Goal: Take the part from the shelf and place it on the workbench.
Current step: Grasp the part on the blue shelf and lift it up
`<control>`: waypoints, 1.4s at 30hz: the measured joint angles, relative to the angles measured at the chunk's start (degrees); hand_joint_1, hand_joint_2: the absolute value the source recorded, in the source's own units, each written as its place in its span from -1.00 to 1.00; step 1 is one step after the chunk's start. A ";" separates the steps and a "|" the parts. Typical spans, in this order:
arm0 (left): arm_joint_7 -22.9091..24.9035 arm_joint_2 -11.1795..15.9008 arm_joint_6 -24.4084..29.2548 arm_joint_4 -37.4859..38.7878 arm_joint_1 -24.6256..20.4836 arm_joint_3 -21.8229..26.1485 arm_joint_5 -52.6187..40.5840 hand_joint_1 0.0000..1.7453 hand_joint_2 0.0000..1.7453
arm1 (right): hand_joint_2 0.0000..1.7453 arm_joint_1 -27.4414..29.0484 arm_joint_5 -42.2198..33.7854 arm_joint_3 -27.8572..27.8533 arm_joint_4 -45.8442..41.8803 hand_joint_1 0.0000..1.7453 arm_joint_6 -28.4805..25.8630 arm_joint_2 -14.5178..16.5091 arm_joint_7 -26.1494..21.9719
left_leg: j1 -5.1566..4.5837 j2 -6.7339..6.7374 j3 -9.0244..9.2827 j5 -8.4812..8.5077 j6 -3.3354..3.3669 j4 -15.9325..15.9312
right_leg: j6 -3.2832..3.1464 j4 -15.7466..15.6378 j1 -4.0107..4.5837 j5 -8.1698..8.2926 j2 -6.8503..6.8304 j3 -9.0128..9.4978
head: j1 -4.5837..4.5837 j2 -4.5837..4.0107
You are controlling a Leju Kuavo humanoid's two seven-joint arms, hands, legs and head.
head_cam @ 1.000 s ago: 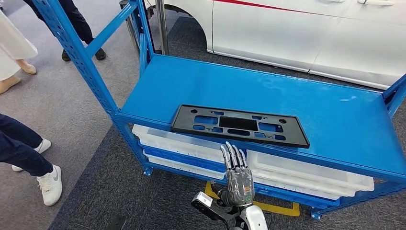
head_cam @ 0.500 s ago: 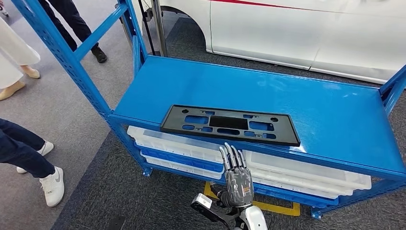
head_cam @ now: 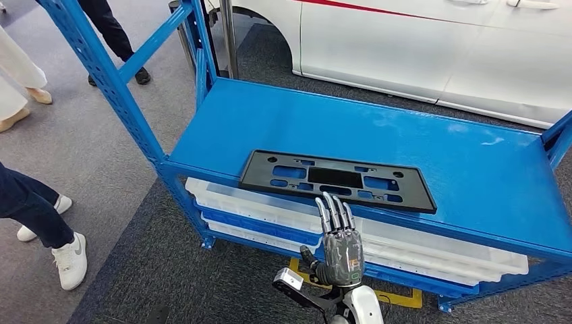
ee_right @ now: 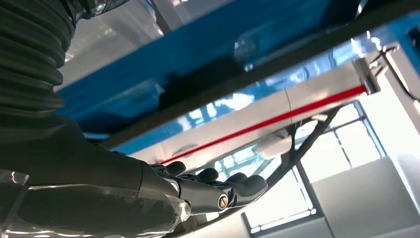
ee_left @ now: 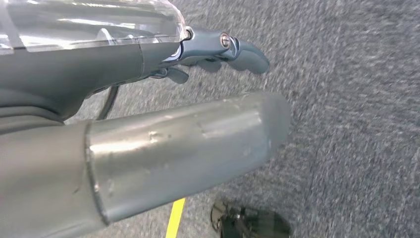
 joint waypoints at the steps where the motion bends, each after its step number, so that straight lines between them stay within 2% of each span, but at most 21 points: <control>1: 0.13 -0.28 0.25 0.02 -0.01 0.16 -0.11 -1.00 -1.00 | 1.00 0.17 0.15 -0.26 -1.07 -1.00 0.00 0.01 0.33 | -0.13 -0.04 0.25 -0.39 -0.31 0.16 | -0.21 -3.65 0.09 1.54 0.00 1.71 | 0.00 0.00; 3: 0.29 -0.55 0.53 0.07 -0.09 0.40 -0.27 -1.00 -1.00 | 1.00 0.50 0.47 -0.83 -2.81 -1.00 0.00 0.06 1.04 | -0.28 -0.03 0.28 -0.90 -0.96 0.36 | -0.64 -7.32 0.32 2.10 0.08 3.25 | -0.02 0.00; 7: 0.51 -0.65 0.90 0.08 -0.26 1.18 -0.56 -1.00 -1.00 | 1.00 1.10 1.62 -2.26 -5.60 -1.00 0.00 0.28 2.29 | -0.03 0.13 0.07 -2.26 -2.21 1.71 | -1.78 -8.17 0.28 1.33 0.25 3.92 | -0.03 0.00; 8: 0.55 -0.65 0.96 0.08 -0.32 1.36 -0.70 -1.00 -1.00 | 1.00 1.22 2.04 -2.61 -6.08 -1.00 0.00 0.33 2.51 | 0.02 0.14 -0.90 -3.44 -2.47 3.97 | -2.13 -8.39 0.15 1.19 0.14 4.33 | -0.03 0.00; 10: 0.69 -0.68 1.00 0.09 -0.29 1.51 -0.98 -1.00 -1.00 | 1.00 1.39 2.93 -3.21 -6.57 -1.00 0.00 0.38 2.87 | 0.08 0.16 -5.02 -6.47 -2.81 11.71 | -2.63 -8.49 0.21 0.74 -0.04 4.93 | -0.04 0.00; 12: 0.81 -0.72 1.03 0.11 -0.13 1.60 -1.14 -1.00 -1.00 | 1.00 1.51 3.61 -3.78 -6.70 -1.00 0.00 0.41 3.26 | 0.11 0.16 -8.82 -7.26 -2.95 17.37 | -2.79 -8.45 0.38 0.28 0.01 5.52 | -0.04 0.00; 14: 0.74 -0.73 1.06 0.12 -0.07 1.75 -1.35 -1.00 -1.00 | 1.00 1.58 4.17 -4.20 -6.72 -1.00 0.00 0.44 3.84 | 0.07 0.16 -8.68 -3.42 -2.63 14.45 | -2.75 -8.43 0.54 -0.26 0.20 6.41 | -0.03 0.00; 16: 0.56 -0.70 1.00 0.13 -0.11 1.85 -1.70 -1.00 -1.00 | 1.00 1.61 4.76 -4.40 -6.70 -1.00 0.01 0.46 4.66 | -0.22 0.15 -6.02 1.39 -1.81 6.77 | -2.52 -8.39 0.74 -0.92 0.31 7.25 | -0.02 0.00; 17: 0.46 -0.69 0.92 0.14 -0.15 1.86 -1.87 -1.00 -1.00 | 1.00 1.62 5.02 -4.42 -6.68 -1.00 0.01 0.46 5.08 | -0.43 0.15 -4.89 2.49 -1.36 3.93 | -2.34 -8.34 0.79 -1.14 0.35 7.38 | -0.03 0.00; 19: 0.34 -0.68 0.65 0.17 -0.21 1.88 -2.05 -1.00 -1.00 | 1.00 1.63 5.38 -4.41 -6.61 -1.00 0.02 0.46 5.81 | -0.80 0.08 -4.14 2.45 -0.78 2.13 | -1.82 -8.31 0.79 -1.20 0.36 7.17 | -0.02 0.00; 22: 0.37 -0.88 0.34 0.24 -0.15 1.96 -2.26 -1.00 -1.00 | 1.00 1.63 5.66 -4.39 -6.57 -1.00 0.00 0.43 6.63 | -0.40 0.17 -3.81 2.90 -0.07 0.91 | -1.04 -7.57 0.77 -2.02 0.34 6.87 | -0.02 0.00; 24: 0.38 -1.02 0.13 0.27 -0.21 2.00 -2.62 -1.00 -1.00 | 1.00 1.64 5.84 -4.33 -6.53 -1.00 0.00 0.34 7.03 | -0.09 0.33 -3.63 3.24 0.31 0.29 | -0.60 -2.97 0.69 -5.25 0.32 4.98 | -0.01 0.00; 26: 0.38 -1.02 -0.03 0.27 -0.29 2.02 -2.84 -1.00 -1.00 | 1.00 1.64 5.91 -4.27 -6.36 -1.00 0.00 0.26 7.26 | -0.09 0.40 -3.87 3.29 0.43 0.32 | -0.19 4.55 0.43 -8.86 0.31 1.57 | -0.01 0.00; 27: 0.38 -1.02 -0.08 0.27 -0.30 2.02 -2.92 -1.00 -1.00 | 1.00 1.64 5.92 -4.27 -6.24 -1.00 0.00 0.22 7.34 | -0.09 0.43 -3.99 3.27 0.42 0.39 | 0.01 7.18 0.25 -9.59 0.29 0.37 | -0.01 0.00; 28: 0.39 -1.04 -0.10 0.27 -0.28 2.02 -2.97 -1.00 -1.00 | 1.00 1.64 5.93 -4.26 -6.15 -1.00 0.01 0.21 7.41 | -0.07 0.44 -4.07 3.24 0.41 0.48 | 0.17 7.59 0.06 -9.03 0.26 0.23 | 0.00 0.00; 29: 0.39 -1.08 -0.14 0.28 -0.26 2.02 -3.03 -1.00 -1.00 | 1.00 1.64 5.93 -4.23 -6.09 -1.00 0.01 0.21 7.50 | -0.03 0.43 -4.11 3.20 0.35 0.61 | 0.30 5.56 -0.15 -7.34 0.22 1.32 | 0.00 0.00; 32: 0.37 -1.20 -0.22 0.30 -0.27 2.02 -3.15 -1.00 -1.00 | 1.00 1.59 5.93 -3.95 -6.05 -1.00 0.01 0.18 7.85 | -0.05 0.30 -4.36 2.96 -0.31 1.43 | 0.31 -5.56 -0.43 -2.43 0.16 6.95 | -0.01 0.00; 33: 0.39 -1.20 -0.21 0.30 -0.29 2.02 -3.20 -1.00 -1.00 | 1.00 1.58 5.92 -3.80 -6.02 -1.00 0.01 0.17 7.99 | -0.12 0.26 -4.52 2.96 -0.69 1.68 | 0.13 -7.33 -0.32 -2.09 0.21 7.70 | -0.02 0.00; 37: 0.57 -1.20 -0.10 0.30 -0.28 2.03 -3.40 -1.00 -1.00 | 1.00 1.46 5.68 -3.07 -5.75 -1.00 0.02 0.16 9.13 | 0.12 0.22 -5.13 2.88 -2.05 2.15 | -1.35 -8.05 -0.10 -1.51 0.29 7.37 | -0.03 0.00; 39: 0.54 -1.20 -0.22 0.30 -0.29 2.02 -3.43 -1.00 -1.00 | 1.00 1.36 5.44 -2.51 -5.66 -1.00 0.02 0.15 9.80 | 0.24 0.24 -6.84 0.07 -2.49 6.12 | -2.05 -8.31 -0.26 -1.07 0.10 7.17 | -0.04 0.00; 42: 0.38 -1.20 -0.50 0.30 -0.20 2.03 -3.43 -1.00 -1.00 | 1.00 1.30 5.17 -1.99 -5.47 -1.00 0.02 0.08 10.85 | 0.26 0.26 -10.99 -4.98 -2.88 16.55 | -2.37 -8.26 0.04 -0.88 -0.10 6.77 | -0.04 0.00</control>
